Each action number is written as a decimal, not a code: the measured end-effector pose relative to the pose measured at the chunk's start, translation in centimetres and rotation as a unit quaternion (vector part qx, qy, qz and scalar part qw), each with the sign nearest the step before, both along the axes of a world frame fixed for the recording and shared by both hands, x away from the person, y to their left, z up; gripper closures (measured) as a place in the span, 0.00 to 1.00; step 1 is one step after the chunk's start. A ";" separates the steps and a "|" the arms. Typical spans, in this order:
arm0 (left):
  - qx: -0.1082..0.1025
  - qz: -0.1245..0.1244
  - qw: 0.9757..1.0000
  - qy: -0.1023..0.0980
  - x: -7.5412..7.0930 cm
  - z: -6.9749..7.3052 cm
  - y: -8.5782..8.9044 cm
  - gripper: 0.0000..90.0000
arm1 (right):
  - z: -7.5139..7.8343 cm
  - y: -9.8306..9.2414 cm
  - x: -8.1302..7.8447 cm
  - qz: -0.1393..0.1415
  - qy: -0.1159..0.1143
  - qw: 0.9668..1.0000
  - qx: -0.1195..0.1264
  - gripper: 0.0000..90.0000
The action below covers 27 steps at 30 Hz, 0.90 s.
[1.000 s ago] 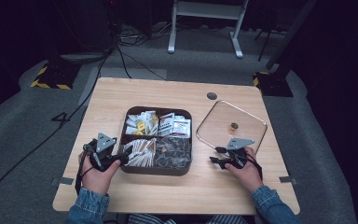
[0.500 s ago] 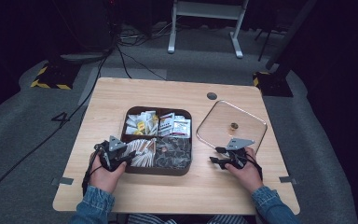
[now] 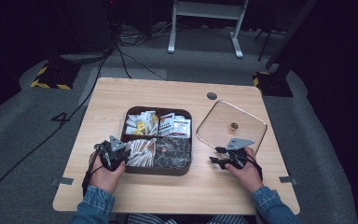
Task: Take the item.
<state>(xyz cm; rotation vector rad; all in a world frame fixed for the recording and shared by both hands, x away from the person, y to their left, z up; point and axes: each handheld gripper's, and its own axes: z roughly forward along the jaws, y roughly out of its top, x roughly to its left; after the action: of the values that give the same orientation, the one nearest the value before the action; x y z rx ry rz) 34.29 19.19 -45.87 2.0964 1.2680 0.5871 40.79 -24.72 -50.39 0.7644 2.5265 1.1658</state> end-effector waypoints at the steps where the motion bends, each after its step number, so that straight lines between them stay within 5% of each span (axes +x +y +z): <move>1: 0.004 0.000 1.000 0.001 0.0 0.0 0.0 0.85 | 0.0 0.0 0.0 0.000 0.000 1.000 0.000 0.51; 7: 0.024 0.001 1.000 0.009 0.4 -0.3 -0.7 0.83 | 0.0 0.0 0.0 0.000 0.000 1.000 0.000 0.51; 11: 0.033 0.011 0.999 0.007 0.4 -0.2 -0.5 0.93 | 0.0 0.0 0.0 0.000 0.000 1.000 0.000 0.51; 20: -0.012 0.013 1.000 0.005 0.3 0.1 0.6 0.98 | 0.0 0.0 0.0 0.000 -0.001 1.000 0.000 0.51; 27: -0.092 0.002 0.996 -0.009 -0.3 1.3 1.9 0.98 | 0.0 0.0 0.0 0.000 0.000 1.000 0.000 0.51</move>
<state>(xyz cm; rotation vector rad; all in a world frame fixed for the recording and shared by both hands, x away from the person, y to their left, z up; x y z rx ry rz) 34.02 21.06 -44.59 1.9343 1.2661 0.4703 40.78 -24.71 -50.39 0.7637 2.5258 1.1653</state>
